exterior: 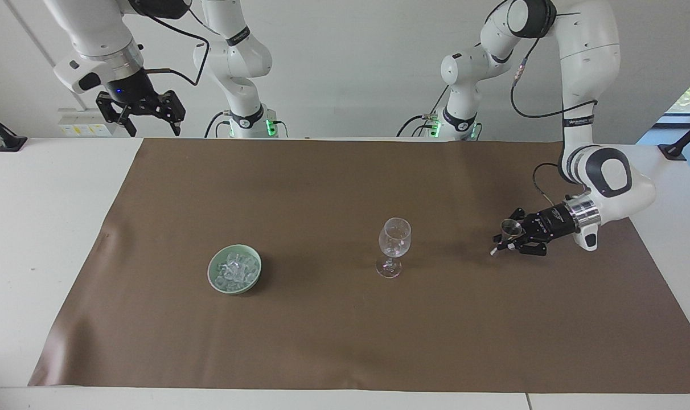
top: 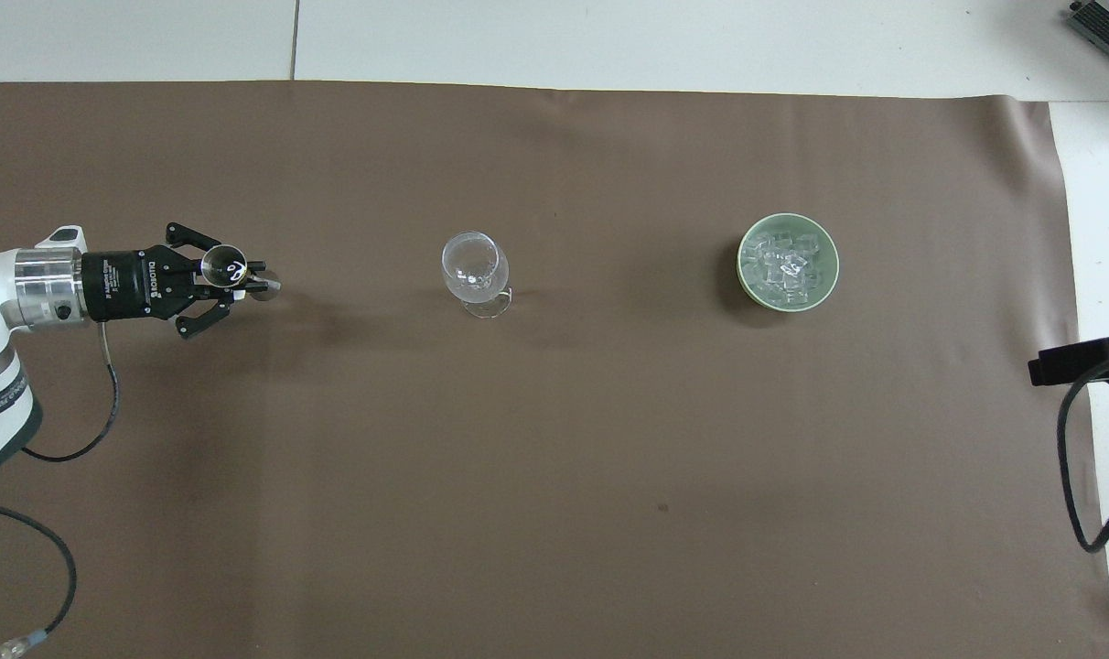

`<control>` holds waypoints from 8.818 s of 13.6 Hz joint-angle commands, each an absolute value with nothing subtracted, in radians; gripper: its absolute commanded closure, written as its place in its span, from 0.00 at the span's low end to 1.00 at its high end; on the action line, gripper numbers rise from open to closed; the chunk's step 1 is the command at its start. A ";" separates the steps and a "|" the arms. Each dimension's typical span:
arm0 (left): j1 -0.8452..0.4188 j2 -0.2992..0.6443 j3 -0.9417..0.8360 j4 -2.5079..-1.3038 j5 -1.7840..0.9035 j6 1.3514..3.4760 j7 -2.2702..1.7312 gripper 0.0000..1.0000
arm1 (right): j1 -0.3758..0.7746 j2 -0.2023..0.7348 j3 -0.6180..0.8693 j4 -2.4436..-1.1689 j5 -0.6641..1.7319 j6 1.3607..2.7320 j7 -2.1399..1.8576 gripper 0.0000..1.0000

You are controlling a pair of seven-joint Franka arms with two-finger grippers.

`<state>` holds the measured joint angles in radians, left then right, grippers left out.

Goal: Pour wine and add ice with both arms
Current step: 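Lift the silver cup with the left gripper toward the wine glass, then position the silver cup above the wine glass rim with the left gripper, then tilt the silver cup over the wine glass with the left gripper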

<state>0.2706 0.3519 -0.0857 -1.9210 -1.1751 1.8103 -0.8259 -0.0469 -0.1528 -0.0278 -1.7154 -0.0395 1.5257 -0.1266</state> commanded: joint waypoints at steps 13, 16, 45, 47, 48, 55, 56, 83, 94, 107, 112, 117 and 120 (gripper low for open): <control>0.023 0.204 -0.072 -1.936 -1.193 1.950 -1.167 1.00 | -0.057 -0.158 -0.025 -1.718 -0.023 1.536 -0.144 0.00; -0.024 0.175 -0.071 -1.939 -1.189 1.982 -1.204 1.00 | -0.057 -0.158 -0.023 -1.718 -0.023 1.536 -0.144 0.00; -0.235 0.186 -0.071 -1.939 -1.141 2.460 -1.269 1.00 | -0.057 -0.158 -0.025 -1.718 -0.023 1.536 -0.144 0.00; -0.239 0.186 -0.072 -1.939 -1.138 2.470 -1.258 1.00 | -0.057 -0.156 -0.023 -1.718 -0.023 1.536 -0.144 0.00; -0.242 0.187 -0.072 -1.939 -1.128 2.474 -1.250 1.00 | -0.057 -0.158 -0.025 -1.718 -0.023 1.536 -0.144 0.00; -0.262 0.181 -0.072 -1.950 -1.126 2.514 -1.161 1.00 | -0.057 -0.158 -0.025 -1.718 -0.023 1.536 -0.144 0.00; -0.264 0.178 -0.074 -1.956 -1.126 2.525 -1.148 1.00 | -0.057 -0.158 -0.025 -1.718 -0.023 1.536 -0.144 0.00; -0.336 0.127 -0.072 -2.020 -1.117 2.723 -0.862 1.00 | -0.057 -0.158 -0.025 -1.718 -0.023 1.536 -0.144 0.00; -0.367 0.112 -0.072 -2.045 -1.117 2.793 -0.750 1.00 | -0.057 -0.158 -0.023 -1.718 -0.023 1.536 -0.144 0.00; -0.388 0.110 -0.072 -2.057 -1.117 2.868 -0.653 1.00 | -0.057 -0.158 -0.025 -1.718 -0.023 1.536 -0.144 0.00; -0.400 0.110 -0.072 -2.066 -1.117 2.908 -0.598 1.00 | -0.057 -0.158 -0.023 -1.718 -0.023 1.536 -0.144 0.00; -0.416 0.104 -0.072 -2.072 -1.117 2.933 -0.563 1.00 | -0.057 -0.156 -0.025 -1.718 -0.023 1.536 -0.144 0.00; -0.416 0.106 -0.072 -2.072 -1.117 2.947 -0.563 1.00 | -0.057 -0.156 -0.025 -1.718 -0.023 1.536 -0.144 0.00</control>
<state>-0.3927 0.1390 -0.0871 -2.0356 -1.1225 2.9171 -0.5695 -0.0469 -0.1528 -0.0278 -1.7153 -0.0395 1.5257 -0.1266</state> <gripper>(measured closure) 0.784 0.000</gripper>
